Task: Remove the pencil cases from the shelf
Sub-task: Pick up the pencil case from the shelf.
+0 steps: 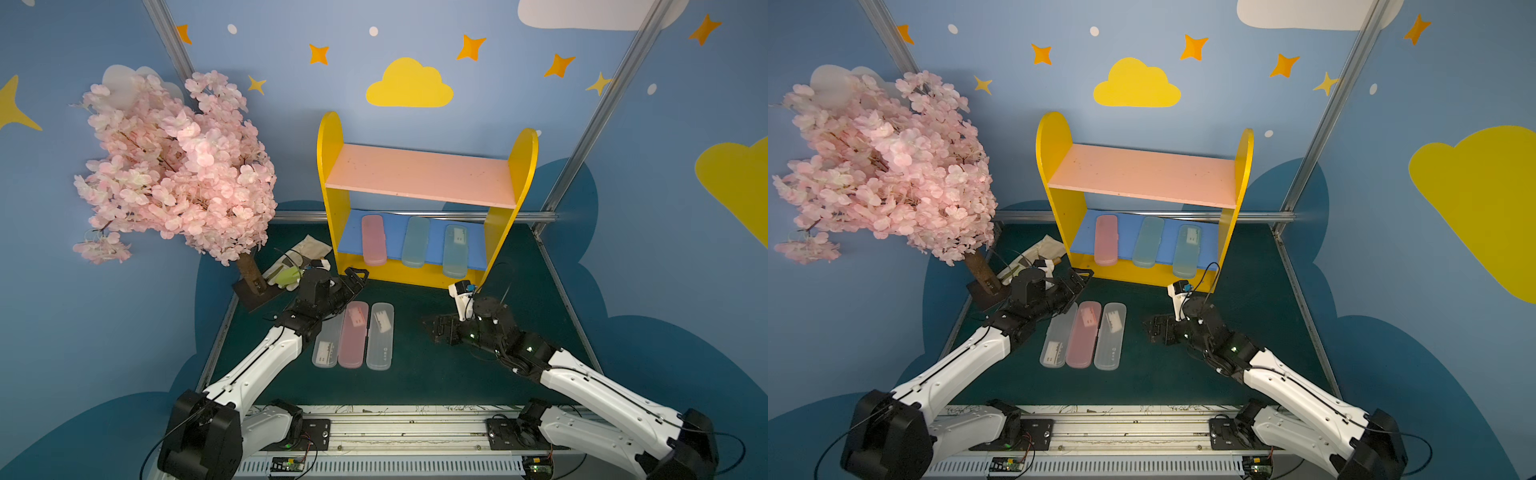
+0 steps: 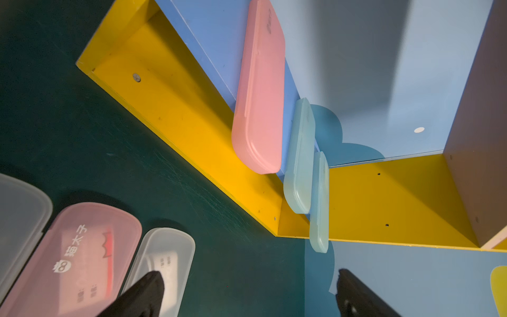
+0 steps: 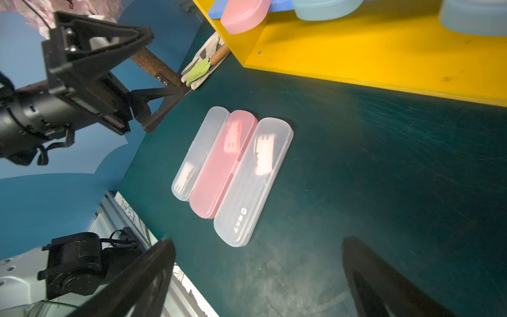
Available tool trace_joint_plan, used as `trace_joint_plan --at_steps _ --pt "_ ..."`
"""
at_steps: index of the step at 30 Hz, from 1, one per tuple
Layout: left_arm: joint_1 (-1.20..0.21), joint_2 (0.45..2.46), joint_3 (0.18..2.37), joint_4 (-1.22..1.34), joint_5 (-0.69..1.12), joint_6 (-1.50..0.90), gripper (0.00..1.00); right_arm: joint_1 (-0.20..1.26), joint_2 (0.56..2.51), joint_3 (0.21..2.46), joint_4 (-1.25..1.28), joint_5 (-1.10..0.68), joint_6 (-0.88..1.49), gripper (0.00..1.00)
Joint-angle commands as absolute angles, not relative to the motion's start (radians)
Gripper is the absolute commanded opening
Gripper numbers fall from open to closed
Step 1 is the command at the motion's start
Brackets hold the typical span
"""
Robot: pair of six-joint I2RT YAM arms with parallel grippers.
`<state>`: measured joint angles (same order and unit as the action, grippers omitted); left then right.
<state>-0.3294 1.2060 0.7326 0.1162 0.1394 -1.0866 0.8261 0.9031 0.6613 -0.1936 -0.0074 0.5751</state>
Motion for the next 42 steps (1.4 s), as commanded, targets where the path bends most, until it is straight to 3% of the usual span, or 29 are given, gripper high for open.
trace_joint_plan --at_steps 1,7,22,31,42 --pt "-0.312 1.277 0.78 0.23 0.155 -1.11 0.97 0.822 0.812 0.592 -0.137 0.073 0.538 0.99" --pt "-0.297 1.416 0.84 0.301 0.128 -1.116 0.95 0.821 0.711 0.545 -0.125 0.124 0.537 0.99" --pt "-0.26 1.698 0.97 0.44 0.225 -1.154 0.79 0.82 0.704 0.558 -0.161 0.13 0.53 0.99" --pt "-0.261 1.74 0.99 0.475 0.258 -1.173 0.73 0.819 0.719 0.558 -0.154 0.132 0.529 0.99" --pt "-0.261 1.748 0.989 0.493 0.273 -1.189 0.53 0.816 0.717 0.563 -0.16 0.138 0.529 0.99"
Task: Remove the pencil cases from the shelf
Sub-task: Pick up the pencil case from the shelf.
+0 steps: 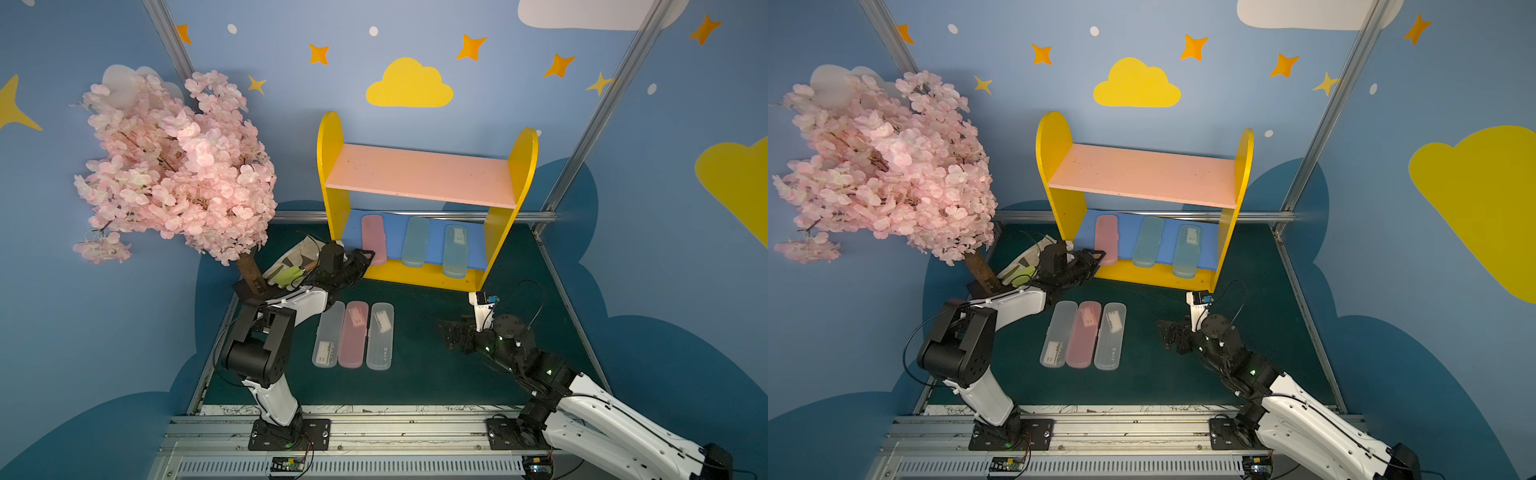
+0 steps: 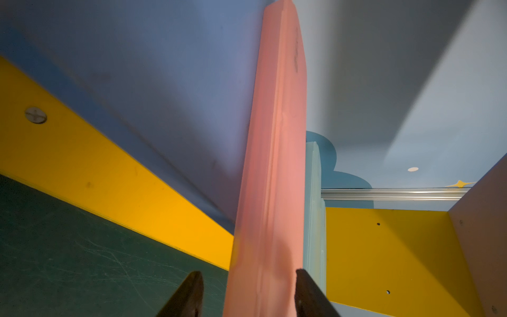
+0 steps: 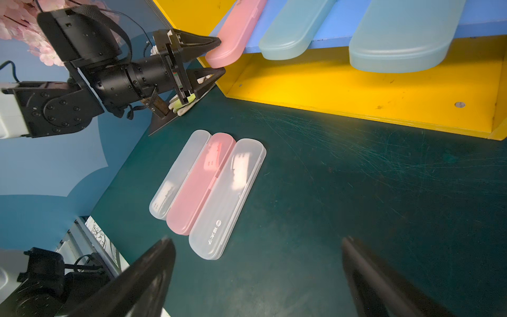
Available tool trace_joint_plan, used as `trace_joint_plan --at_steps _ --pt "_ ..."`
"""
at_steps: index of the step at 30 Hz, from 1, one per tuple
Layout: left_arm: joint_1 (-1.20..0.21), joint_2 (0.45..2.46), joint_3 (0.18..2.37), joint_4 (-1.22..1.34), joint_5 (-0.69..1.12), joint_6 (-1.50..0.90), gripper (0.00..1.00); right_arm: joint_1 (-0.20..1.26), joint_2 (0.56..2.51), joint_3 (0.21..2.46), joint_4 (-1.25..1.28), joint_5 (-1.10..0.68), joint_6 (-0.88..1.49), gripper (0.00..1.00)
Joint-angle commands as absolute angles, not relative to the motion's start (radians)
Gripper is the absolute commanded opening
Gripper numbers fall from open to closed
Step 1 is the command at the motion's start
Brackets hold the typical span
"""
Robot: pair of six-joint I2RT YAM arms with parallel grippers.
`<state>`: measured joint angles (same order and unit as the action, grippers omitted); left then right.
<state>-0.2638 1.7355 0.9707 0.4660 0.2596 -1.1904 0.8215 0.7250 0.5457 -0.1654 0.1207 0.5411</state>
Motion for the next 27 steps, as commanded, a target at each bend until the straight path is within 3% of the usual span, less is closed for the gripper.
trace_joint_plan --at_steps 1,11,20,27 --pt "-0.261 1.748 0.988 0.495 0.273 -1.191 0.5 0.817 0.717 0.563 -0.161 0.137 0.53 0.99" --pt "-0.26 1.748 0.991 0.521 0.293 -1.197 0.24 0.817 0.703 0.565 -0.17 0.138 0.532 0.99" --pt "-0.26 1.685 0.977 0.562 0.36 -1.195 0.08 0.817 0.703 0.579 -0.178 0.137 0.561 0.98" --pt "-0.275 1.507 0.895 0.562 0.422 -1.194 0.05 0.816 0.71 0.595 -0.135 0.094 0.619 0.98"
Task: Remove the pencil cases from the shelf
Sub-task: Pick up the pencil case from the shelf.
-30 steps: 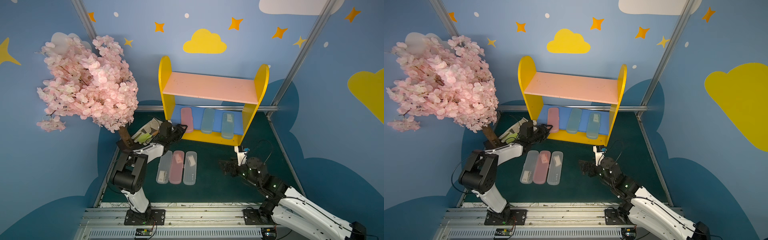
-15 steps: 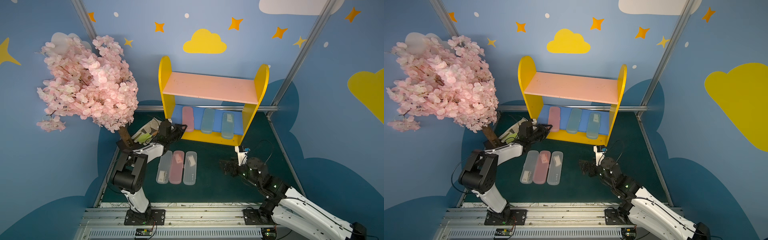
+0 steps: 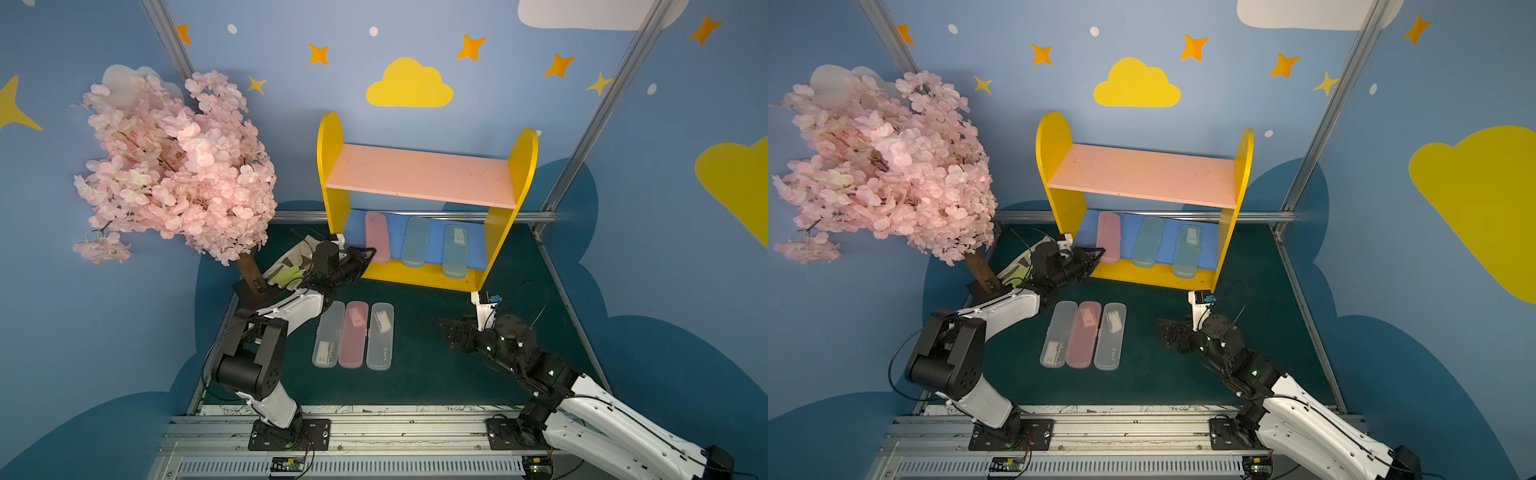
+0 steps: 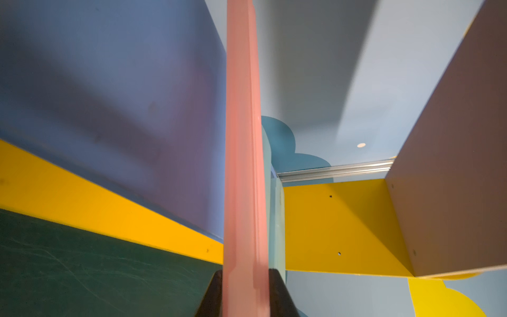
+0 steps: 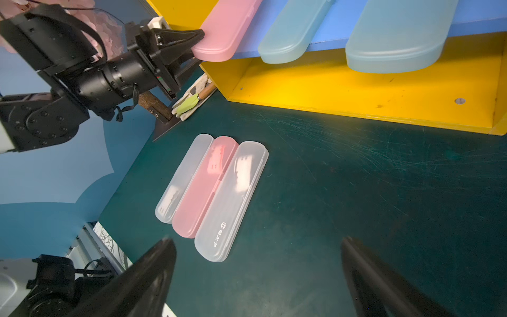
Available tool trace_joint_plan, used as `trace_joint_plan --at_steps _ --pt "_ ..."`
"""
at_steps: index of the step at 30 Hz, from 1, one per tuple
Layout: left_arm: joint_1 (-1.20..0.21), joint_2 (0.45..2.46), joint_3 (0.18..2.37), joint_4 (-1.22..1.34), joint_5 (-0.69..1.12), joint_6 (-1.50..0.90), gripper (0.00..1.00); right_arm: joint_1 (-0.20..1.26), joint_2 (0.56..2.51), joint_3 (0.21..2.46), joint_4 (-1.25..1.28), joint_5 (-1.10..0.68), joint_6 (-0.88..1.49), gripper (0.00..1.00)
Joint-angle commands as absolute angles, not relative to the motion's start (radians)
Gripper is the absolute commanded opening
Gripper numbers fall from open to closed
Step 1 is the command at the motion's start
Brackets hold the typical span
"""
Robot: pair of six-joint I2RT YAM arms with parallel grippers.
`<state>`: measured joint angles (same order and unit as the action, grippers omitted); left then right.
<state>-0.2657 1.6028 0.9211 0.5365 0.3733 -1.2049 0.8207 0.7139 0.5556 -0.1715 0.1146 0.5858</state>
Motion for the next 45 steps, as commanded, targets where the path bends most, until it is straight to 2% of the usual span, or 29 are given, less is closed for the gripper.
trace_joint_plan --at_steps 1,6,12,23,38,45 --pt "-0.281 1.479 0.875 0.559 0.42 -1.193 0.05 0.817 0.715 0.599 -0.126 0.088 0.628 0.97" --pt "-0.324 1.294 0.771 0.527 0.425 -1.198 0.03 0.815 0.753 0.631 -0.051 0.0 0.677 0.97" --pt "-0.387 1.094 0.671 0.481 0.43 -1.233 0.03 0.79 0.838 0.718 0.062 -0.186 0.758 0.94" --pt "-0.498 0.873 0.562 0.469 0.412 -1.28 0.03 0.717 0.951 0.799 0.225 -0.402 0.938 0.87" --pt "-0.579 0.796 0.531 0.508 0.392 -1.315 0.03 0.681 1.103 0.851 0.386 -0.477 1.096 0.74" --pt "-0.589 0.785 0.532 0.52 0.396 -1.318 0.03 0.68 1.169 0.885 0.468 -0.506 1.155 0.63"
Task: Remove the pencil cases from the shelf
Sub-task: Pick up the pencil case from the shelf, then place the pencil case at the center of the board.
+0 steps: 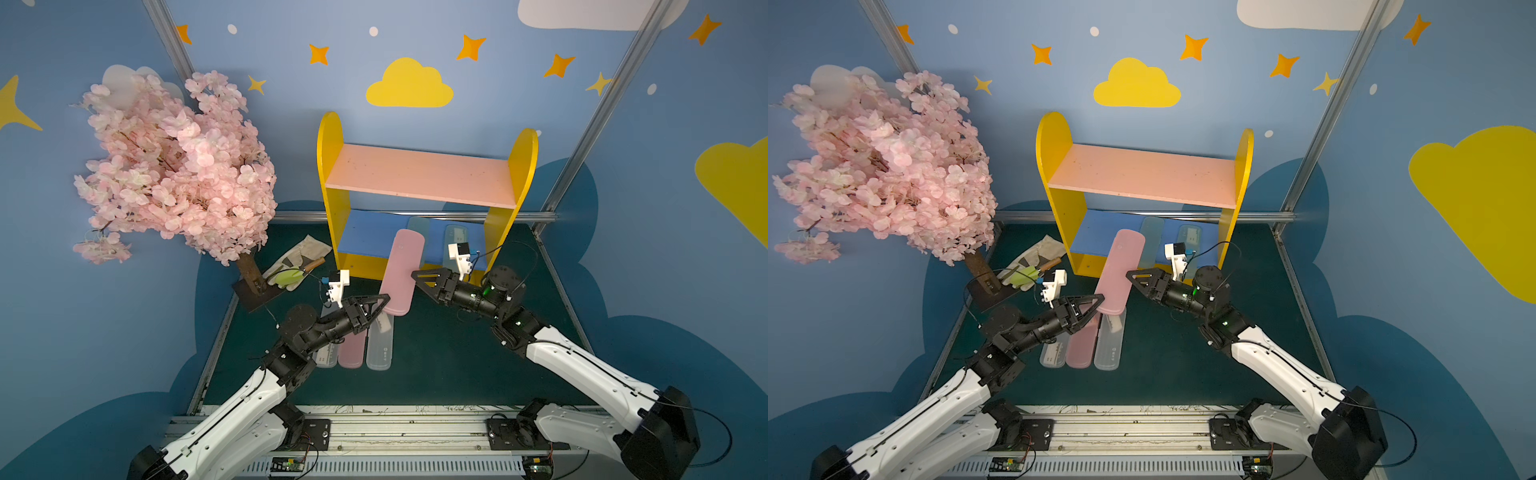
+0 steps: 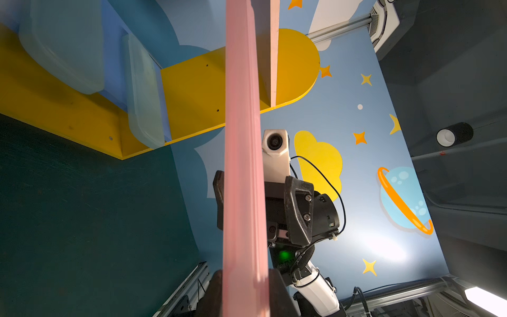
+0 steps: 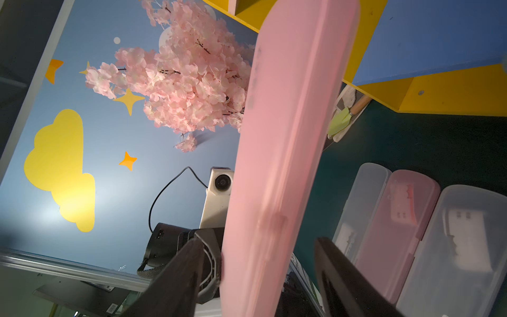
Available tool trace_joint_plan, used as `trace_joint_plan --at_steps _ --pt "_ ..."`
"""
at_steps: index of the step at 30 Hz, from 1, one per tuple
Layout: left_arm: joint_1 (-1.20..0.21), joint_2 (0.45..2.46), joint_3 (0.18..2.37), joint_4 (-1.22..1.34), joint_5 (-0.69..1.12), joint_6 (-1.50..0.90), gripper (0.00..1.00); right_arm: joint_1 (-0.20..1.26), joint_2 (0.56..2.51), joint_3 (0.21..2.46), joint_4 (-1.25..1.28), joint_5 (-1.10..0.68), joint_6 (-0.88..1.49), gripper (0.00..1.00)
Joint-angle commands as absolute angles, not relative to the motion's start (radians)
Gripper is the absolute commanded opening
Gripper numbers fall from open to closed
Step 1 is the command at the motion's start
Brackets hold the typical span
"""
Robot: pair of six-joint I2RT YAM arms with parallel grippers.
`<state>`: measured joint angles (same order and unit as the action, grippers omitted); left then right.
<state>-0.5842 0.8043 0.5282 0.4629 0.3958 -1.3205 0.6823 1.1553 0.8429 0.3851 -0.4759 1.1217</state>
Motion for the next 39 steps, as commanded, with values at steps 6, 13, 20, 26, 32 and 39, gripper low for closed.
trace_joint_plan --at_steps 6,13,20,26,32,39 --pt "-0.589 0.78 0.537 0.52 0.398 -1.316 0.03 0.68 1.202 0.882 0.53 -0.522 1.203 0.49" --pt "-0.593 0.789 0.543 0.532 0.403 -1.313 0.03 0.679 1.226 0.881 0.569 -0.533 1.235 0.43" --pt "-0.599 0.795 0.548 0.536 0.406 -1.31 0.03 0.68 1.254 0.877 0.615 -0.543 1.27 0.33" --pt "-0.601 0.791 0.553 0.504 0.399 -1.302 0.29 0.679 1.261 0.869 0.621 -0.546 1.282 0.2" --pt "-0.601 0.745 0.578 0.327 0.321 -1.238 0.78 0.671 1.249 0.836 0.599 -0.542 1.266 0.17" --pt "-0.6 0.656 0.606 0.016 0.143 -1.112 0.96 0.661 1.196 0.771 0.387 -0.525 1.108 0.17"
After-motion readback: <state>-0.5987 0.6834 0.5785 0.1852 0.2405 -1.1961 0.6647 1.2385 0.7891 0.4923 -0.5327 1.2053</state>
